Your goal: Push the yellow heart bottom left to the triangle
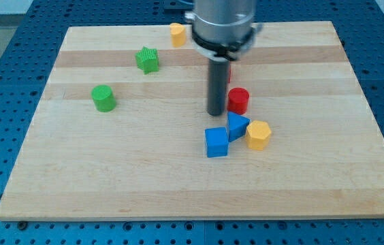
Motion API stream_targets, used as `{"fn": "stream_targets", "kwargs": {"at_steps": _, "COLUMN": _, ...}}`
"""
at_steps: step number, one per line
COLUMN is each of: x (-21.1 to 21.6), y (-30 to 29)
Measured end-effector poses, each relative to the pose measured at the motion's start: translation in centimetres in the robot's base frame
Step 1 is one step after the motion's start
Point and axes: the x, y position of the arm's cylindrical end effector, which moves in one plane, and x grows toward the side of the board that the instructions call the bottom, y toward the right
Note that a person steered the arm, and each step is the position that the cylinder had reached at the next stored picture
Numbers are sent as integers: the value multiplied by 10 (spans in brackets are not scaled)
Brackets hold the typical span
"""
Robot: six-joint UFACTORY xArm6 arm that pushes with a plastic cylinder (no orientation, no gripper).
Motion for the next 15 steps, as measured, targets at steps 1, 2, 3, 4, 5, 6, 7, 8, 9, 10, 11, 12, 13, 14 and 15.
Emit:
{"fn": "stream_targets", "kwargs": {"at_steps": 1, "x": 28, "y": -60}}
{"fn": "stream_targets", "kwargs": {"at_steps": 2, "x": 81, "y": -48}}
{"fn": "stream_targets", "kwargs": {"at_steps": 3, "x": 83, "y": 7}}
{"fn": "stream_targets", "kwargs": {"at_steps": 4, "x": 59, "y": 23}}
{"fn": "stream_targets", "kwargs": {"at_steps": 5, "x": -13, "y": -14}}
{"fn": "stream_targets", "kwargs": {"at_steps": 6, "x": -83, "y": -15}}
{"fn": "stream_targets", "kwargs": {"at_steps": 7, "x": -151, "y": -14}}
{"fn": "stream_targets", "kwargs": {"at_steps": 8, "x": -200, "y": 3}}
{"fn": "stream_targets", "kwargs": {"at_steps": 9, "x": -230, "y": -41}}
{"fn": "stream_targets", "kwargs": {"at_steps": 10, "x": -193, "y": -107}}
{"fn": "stream_targets", "kwargs": {"at_steps": 11, "x": -141, "y": -105}}
{"fn": "stream_targets", "kwargs": {"at_steps": 12, "x": -175, "y": -105}}
{"fn": "stream_targets", "kwargs": {"at_steps": 13, "x": -218, "y": -117}}
{"fn": "stream_targets", "kwargs": {"at_steps": 14, "x": -199, "y": -73}}
{"fn": "stream_targets", "kwargs": {"at_steps": 15, "x": -106, "y": -56}}
